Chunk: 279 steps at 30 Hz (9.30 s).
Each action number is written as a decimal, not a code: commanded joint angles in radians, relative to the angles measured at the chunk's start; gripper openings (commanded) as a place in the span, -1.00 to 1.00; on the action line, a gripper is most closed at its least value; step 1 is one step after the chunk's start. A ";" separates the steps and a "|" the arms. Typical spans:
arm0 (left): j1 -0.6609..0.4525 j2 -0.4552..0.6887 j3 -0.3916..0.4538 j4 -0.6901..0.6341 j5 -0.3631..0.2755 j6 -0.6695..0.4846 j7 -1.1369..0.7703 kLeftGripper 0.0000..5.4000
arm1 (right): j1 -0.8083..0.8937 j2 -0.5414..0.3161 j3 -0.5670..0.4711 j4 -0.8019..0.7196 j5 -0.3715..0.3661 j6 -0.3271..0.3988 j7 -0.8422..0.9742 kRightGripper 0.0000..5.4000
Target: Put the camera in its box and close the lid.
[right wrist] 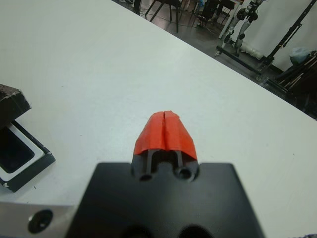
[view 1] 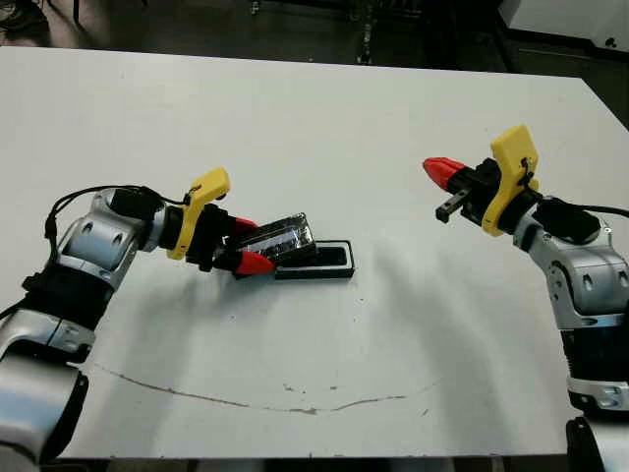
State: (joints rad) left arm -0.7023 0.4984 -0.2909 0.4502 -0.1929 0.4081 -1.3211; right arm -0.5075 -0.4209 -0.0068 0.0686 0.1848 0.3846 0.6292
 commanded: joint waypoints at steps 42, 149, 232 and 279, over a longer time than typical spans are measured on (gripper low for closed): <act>-0.018 -0.129 -0.124 0.102 0.088 -0.059 -0.025 0.17 | 0.015 -0.021 -0.005 -0.006 0.003 0.002 0.015 -1.00; -0.177 -0.400 -0.294 0.409 0.420 -0.325 0.136 0.73 | 0.047 -0.033 -0.027 -0.129 0.061 0.154 -0.012 -1.00; 0.262 -0.235 0.615 -0.729 -0.265 0.127 0.899 0.18 | 0.060 -0.028 -0.066 -0.180 0.104 0.144 -0.051 -1.00; 0.719 -0.342 0.420 -0.850 0.074 -0.299 1.173 -0.83 | 0.282 0.244 -0.073 -0.556 -0.054 0.154 -0.571 -0.88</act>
State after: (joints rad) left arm 0.0036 0.1357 0.1337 -0.3805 -0.1301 0.0723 -0.1493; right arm -0.2212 -0.1569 -0.0695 -0.4958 0.1324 0.5123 0.0497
